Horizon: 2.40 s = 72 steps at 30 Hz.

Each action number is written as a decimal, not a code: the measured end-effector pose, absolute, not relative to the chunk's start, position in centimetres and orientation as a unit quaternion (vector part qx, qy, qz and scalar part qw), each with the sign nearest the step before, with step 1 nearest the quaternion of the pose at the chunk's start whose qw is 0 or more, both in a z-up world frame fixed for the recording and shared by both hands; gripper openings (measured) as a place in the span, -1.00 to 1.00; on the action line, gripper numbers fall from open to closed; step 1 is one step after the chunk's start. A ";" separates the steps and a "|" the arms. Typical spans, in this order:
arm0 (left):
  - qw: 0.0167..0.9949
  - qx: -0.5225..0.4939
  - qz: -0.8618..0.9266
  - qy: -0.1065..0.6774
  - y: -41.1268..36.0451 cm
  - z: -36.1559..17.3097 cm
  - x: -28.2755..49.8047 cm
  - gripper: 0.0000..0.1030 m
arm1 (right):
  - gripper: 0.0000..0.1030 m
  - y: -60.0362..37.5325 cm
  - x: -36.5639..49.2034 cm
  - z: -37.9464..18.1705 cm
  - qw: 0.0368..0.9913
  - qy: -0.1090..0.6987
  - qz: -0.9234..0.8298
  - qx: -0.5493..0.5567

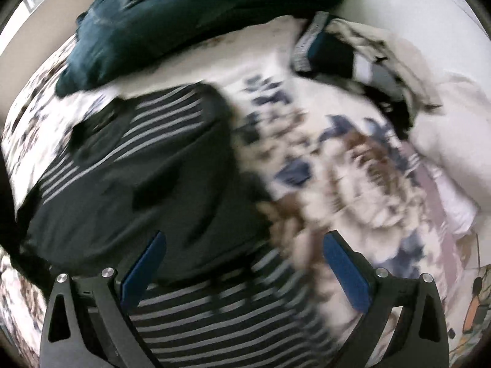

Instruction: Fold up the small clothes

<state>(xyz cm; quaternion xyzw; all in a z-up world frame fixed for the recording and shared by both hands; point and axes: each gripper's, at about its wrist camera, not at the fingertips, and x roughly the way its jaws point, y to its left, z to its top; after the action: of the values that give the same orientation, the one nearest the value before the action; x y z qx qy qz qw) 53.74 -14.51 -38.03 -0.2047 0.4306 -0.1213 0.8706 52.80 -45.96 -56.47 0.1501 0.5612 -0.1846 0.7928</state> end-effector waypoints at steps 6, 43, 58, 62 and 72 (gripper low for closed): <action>0.819 -0.141 -0.179 0.527 -22.5 -43.4 54.3 -0.62 | 1.00 -52.0 52.1 -57.2 0.790 0.568 -0.157 0.171; 0.806 -0.126 0.035 0.577 13.8 -52.0 60.9 -0.93 | -1.00 -48.1 64.8 -54.9 0.800 0.576 -0.092 0.140; 0.727 -0.353 -0.036 0.587 4.1 -50.7 54.4 -0.02 | 0.32 -44.7 66.0 -58.2 0.718 0.647 -0.012 0.257; 0.656 -0.445 -0.017 0.610 1.1 -55.7 54.1 -0.02 | 0.32 -44.1 64.3 -60.9 0.705 0.637 -0.036 0.311; 0.731 -0.378 0.016 0.568 -0.3 -52.6 55.2 -0.92 | -0.90 -43.3 63.9 -60.9 0.749 0.557 -0.090 0.347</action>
<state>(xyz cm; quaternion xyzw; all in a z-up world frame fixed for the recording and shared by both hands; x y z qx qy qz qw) 55.15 -0.28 -52.59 -0.3781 0.5678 0.0163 0.7310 63.86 -43.25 -60.88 0.3466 0.5571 -0.0897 0.7493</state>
